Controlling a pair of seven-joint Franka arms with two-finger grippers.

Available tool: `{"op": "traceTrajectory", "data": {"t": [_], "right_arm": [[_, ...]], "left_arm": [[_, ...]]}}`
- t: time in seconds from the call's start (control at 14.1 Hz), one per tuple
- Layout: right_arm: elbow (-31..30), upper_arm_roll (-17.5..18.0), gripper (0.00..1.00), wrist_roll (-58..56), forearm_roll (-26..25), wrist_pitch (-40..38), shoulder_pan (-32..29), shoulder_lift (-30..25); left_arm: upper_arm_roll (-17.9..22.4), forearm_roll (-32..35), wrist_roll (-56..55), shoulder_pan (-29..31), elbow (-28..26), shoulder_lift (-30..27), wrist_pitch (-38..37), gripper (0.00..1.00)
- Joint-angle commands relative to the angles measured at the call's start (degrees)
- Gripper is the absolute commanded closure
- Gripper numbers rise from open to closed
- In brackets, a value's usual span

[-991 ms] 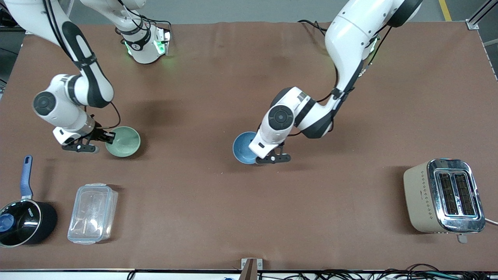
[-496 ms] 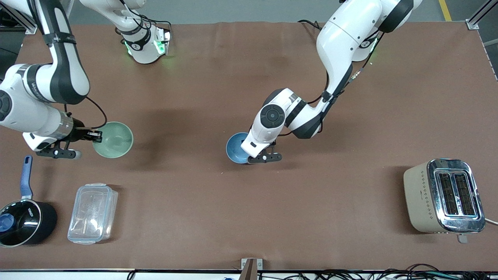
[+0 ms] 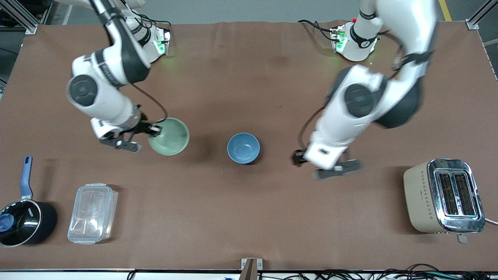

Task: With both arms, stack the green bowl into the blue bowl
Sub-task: 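Carry the green bowl over the blue bowl while the left gripper releases and withdraws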

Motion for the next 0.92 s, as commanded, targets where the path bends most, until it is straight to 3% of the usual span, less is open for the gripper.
{"op": "traceTrajectory", "data": {"t": [0.0, 0.21, 0.5, 0.85], "right_arm": [[3.14, 1.42, 1.00, 11.34, 0.33, 1.91, 4.06, 3.71], [5.34, 1.34, 1.00, 21.90, -0.81, 7.26, 10.57, 8.89], [10.61, 1.34, 0.99, 33.16, -6.78, 9.30, 16.29, 16.36], [15.55, 1.34, 0.99, 43.01, -14.69, 12.18, 20.08, 24.63]], "left_arm": [[-0.60, 0.94, 8.53, 4.15, -0.98, -6.47, -7.79, 0.00], [-0.60, 0.76, 17.43, 6.10, 2.20, -9.12, -16.51, 0.00], [-0.95, 0.41, 24.46, 10.93, 1.68, -13.85, -17.67, 0.00], [5.19, -3.37, 44.75, 11.38, -4.56, -21.67, -21.01, 0.00]]}}
